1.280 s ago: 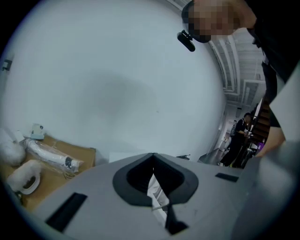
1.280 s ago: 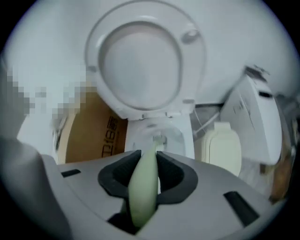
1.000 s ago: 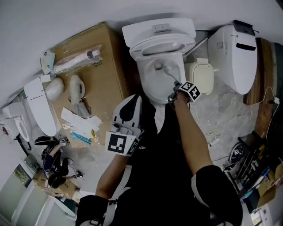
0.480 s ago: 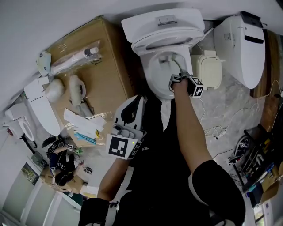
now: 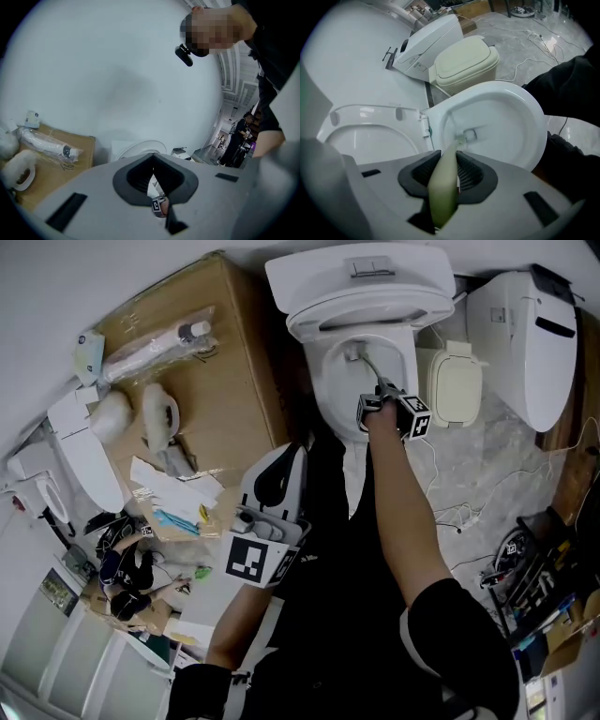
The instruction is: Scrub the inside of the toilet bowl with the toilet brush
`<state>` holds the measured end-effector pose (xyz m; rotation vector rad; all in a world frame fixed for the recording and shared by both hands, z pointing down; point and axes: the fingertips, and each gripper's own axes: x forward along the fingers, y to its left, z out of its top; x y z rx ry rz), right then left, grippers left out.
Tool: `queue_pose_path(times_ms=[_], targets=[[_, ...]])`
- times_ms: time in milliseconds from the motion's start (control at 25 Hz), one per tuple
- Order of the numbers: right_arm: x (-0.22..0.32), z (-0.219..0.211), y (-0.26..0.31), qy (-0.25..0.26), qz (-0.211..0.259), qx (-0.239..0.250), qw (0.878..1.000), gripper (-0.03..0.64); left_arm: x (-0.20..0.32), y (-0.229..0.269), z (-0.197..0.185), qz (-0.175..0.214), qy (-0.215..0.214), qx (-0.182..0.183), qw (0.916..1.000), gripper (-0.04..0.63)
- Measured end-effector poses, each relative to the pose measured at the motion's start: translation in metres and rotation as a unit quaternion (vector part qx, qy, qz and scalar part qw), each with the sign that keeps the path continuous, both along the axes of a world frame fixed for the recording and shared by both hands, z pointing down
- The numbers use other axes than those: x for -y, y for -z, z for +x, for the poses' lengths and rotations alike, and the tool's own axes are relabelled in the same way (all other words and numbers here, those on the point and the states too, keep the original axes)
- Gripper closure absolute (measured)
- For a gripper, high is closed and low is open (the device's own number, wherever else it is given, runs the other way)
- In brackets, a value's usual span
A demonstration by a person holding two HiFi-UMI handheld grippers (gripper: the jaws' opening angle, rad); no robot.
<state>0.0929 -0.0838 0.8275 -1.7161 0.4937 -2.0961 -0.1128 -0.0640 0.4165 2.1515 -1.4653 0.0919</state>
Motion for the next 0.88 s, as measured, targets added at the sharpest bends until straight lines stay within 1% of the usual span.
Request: queue_pose_path(times_ms=[200,280,360,440,560,640,760,880], targets=[[-0.005,-0.017,-0.005,0.064,0.005,0.009,0.998,0.506,-0.006,-0.002,0.000,0.002,0.002,-0.001,1.0000,0.588],[-0.007,-0.024,-0.006,0.099,0.006,0.008,0.995,0.506,-0.011,-0.006,0.002,-0.006,-0.002,0.002,1.0000,0.588],[-0.010,-0.030,-0.005,0.141,0.009,0.003,0.990,0.506,-0.015,-0.008,0.003,-0.008,0.000,0.002,1.0000,0.588],[-0.014,-0.038,-0.001,0.200,0.014,-0.007,0.980,0.506,-0.018,-0.009,0.003,-0.007,0.006,0.004,0.9999,0.588],[-0.023,-0.044,0.003,0.288,0.023,-0.021,0.957,0.506,-0.019,-0.005,0.005,0.003,0.021,-0.002,0.9998,0.588],[-0.028,-0.044,0.003,0.347,0.029,-0.029,0.937,0.506,-0.022,-0.006,0.007,0.000,0.028,-0.001,0.9996,0.586],[-0.034,-0.040,0.003,0.430,0.036,-0.040,0.901,0.506,-0.026,-0.008,0.011,-0.006,0.037,-0.001,0.9993,0.588],[-0.042,-0.033,0.002,0.505,0.039,-0.044,0.861,0.506,-0.029,-0.013,0.018,-0.016,0.042,0.003,0.9990,0.588]])
